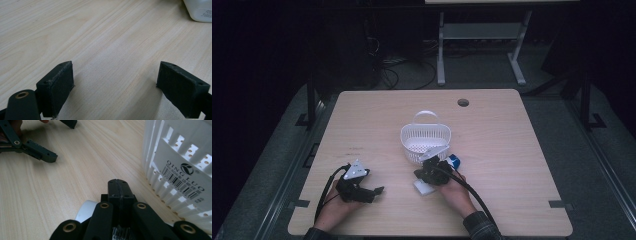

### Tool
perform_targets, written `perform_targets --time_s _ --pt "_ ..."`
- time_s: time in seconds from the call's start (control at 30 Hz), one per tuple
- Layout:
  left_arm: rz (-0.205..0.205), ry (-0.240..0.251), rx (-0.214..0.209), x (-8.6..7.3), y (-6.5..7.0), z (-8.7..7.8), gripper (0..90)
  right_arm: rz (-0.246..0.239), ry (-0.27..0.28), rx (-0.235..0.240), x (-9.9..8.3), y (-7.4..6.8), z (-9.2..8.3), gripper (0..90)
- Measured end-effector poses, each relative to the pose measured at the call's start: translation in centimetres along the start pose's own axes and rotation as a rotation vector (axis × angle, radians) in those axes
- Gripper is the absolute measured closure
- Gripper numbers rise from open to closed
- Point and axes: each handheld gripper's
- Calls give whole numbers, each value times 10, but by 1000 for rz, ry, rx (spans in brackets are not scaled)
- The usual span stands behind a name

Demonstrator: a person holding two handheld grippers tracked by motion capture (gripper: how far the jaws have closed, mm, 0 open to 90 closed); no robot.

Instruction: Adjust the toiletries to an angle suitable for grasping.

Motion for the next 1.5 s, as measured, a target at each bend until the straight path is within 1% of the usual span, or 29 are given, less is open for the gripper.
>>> perform_targets --time_s 0.33,0.37,0.47,0.73,0.93,1.3,1.4,1.5 --pt "-1 2 -2 0 1 0 128 -2 -13 -1 -3 1 -2 896" --pt "-1 2 -2 0 1 0 129 10 -13 -2 -5 1 -3 896" --pt "0 0 -2 0 1 0 129 4 -11 -1 -6 2 -5 896" --pt "1 0 -2 0 1 0 129 6 -17 -6 -13 4 -11 896" --pt "2 0 -3 0 2 0 129 18 -20 -13 -20 5 -18 896" --pt "2 2 -5 0 2 0 129 27 -16 -17 -29 8 -28 896" --pt "0 5 -4 0 2 0 128 32 -14 -15 -29 7 -29 896" --pt "0 5 -5 0 2 0 129 18 -9 2 -29 0 -32 896"
Point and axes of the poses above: each handheld gripper's, and its own axes: z roughly forward along the jaws, x roughly out of its top, y roughly to its right, and after that the axes turned 5 degrees about -x, right-handed
